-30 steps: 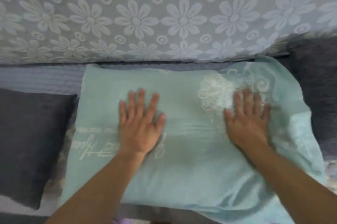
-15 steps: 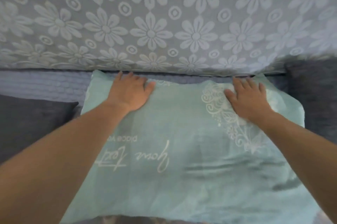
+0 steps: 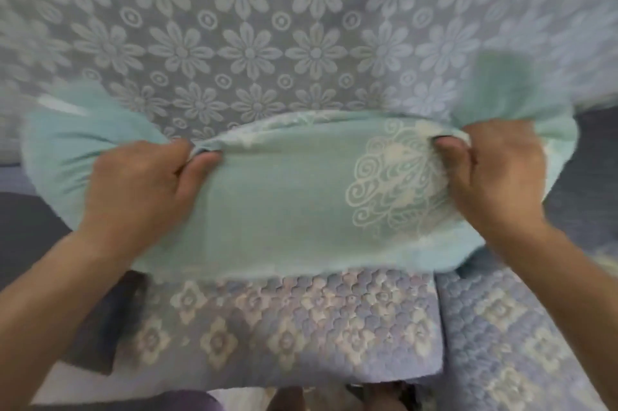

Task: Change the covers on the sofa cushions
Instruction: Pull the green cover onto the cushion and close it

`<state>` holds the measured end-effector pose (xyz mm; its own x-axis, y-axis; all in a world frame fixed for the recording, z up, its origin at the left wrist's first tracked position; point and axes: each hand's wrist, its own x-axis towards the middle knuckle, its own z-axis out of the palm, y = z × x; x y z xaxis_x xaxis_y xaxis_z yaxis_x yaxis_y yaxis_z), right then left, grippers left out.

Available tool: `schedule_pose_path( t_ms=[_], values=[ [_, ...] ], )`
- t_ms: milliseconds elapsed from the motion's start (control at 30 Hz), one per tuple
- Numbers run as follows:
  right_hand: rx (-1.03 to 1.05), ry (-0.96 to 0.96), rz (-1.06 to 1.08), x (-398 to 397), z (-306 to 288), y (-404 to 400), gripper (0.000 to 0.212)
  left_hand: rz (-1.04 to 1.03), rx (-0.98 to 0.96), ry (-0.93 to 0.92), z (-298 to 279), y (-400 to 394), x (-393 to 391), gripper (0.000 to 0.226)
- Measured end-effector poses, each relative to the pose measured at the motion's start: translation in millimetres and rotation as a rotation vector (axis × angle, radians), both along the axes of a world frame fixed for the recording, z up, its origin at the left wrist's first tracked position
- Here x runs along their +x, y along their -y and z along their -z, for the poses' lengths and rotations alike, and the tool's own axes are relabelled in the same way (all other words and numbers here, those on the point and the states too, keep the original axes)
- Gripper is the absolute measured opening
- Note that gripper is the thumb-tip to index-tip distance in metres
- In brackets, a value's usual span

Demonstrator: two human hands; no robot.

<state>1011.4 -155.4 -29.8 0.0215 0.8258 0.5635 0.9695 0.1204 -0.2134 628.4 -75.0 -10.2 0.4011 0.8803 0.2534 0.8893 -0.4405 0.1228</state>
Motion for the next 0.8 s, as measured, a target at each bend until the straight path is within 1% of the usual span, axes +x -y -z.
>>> schedule_pose_path(
  t_ms=[33,67,100,133,167,200,233,267,300,333,367,400,433,467,500,567,600,633,667,700,733,767,800],
  values=[
    [0.051,0.011,-0.041,1,-11,10,0.047,0.051,0.056,0.007,-14,7,-4,0.051],
    [0.071,0.05,-0.08,1,-16,24,0.042,0.1,0.125,-0.039,-17,18,-10,0.051],
    [0.042,0.071,-0.106,-2,-11,42,0.037,0.139,0.149,-0.099,-12,33,-16,0.052],
    [-0.037,0.089,-0.114,-7,4,61,0.034,0.192,0.124,-0.161,3,51,-23,0.052],
    [-0.185,0.094,-0.124,-11,29,84,0.027,0.251,0.034,-0.222,29,75,-32,0.047],
    [-0.344,0.135,-0.123,-17,56,108,0.02,0.303,-0.092,-0.274,63,101,-40,0.031],
    [-0.544,0.164,-0.129,-26,86,132,0.019,0.332,-0.272,-0.341,99,129,-48,0.011],
    [-0.79,0.184,-0.153,-37,112,157,0.025,0.285,-0.47,-0.398,131,158,-51,0.011],
    [-1.07,0.091,-0.137,-48,126,180,0.025,0.209,-0.632,-0.425,161,187,-53,0.017],
    [-1.255,-0.049,-0.063,-59,134,197,0.021,0.094,-0.762,-0.395,183,209,-48,0.018],
    [-1.35,-0.226,0.039,-66,141,209,0.022,-0.006,-0.843,-0.342,196,222,-38,0.014],
    [-1.328,-0.384,0.124,-68,146,217,0.024,-0.06,-0.841,-0.293,205,232,-23,0.005],
    [-1.25,-0.502,0.187,-67,147,219,0.02,-0.065,-0.808,-0.21,208,234,-7,0.007],
    [-1.147,-0.586,0.25,-66,148,216,0.013,-0.024,-0.751,-0.124,208,231,10,0.014],
    [-1.034,-0.654,0.337,-59,152,214,0.007,0.006,-0.715,-0.051,205,223,35,0.019],
    [-0.824,-0.657,0.482,-39,166,197,0.022,0.041,-0.682,0.012,198,205,77,0.023],
    [-0.798,-0.626,0.536,-24,175,187,0.031,0.067,-0.658,0.028,197,198,97,0.024],
    [-0.828,-0.62,0.582,-7,184,176,0.042,0.099,-0.672,0.044,195,192,118,0.026],
    [-0.912,-0.651,0.632,10,190,165,0.054,0.139,-0.681,0.058,194,187,137,0.027],
    [-1.001,-0.729,0.694,24,196,156,0.063,0.189,-0.665,0.07,195,184,154,0.024],
    [-1.061,-0.804,0.748,33,199,150,0.068,0.27,-0.631,0.055,197,182,169,0.021],
    [-1.069,-0.816,0.784,38,202,148,0.068,0.369,-0.579,0.011,201,180,183,0.024],
    [-1.014,-0.763,0.773,38,201,148,0.06,0.486,-0.536,-0.049,206,175,195,0.031]
  ],
)
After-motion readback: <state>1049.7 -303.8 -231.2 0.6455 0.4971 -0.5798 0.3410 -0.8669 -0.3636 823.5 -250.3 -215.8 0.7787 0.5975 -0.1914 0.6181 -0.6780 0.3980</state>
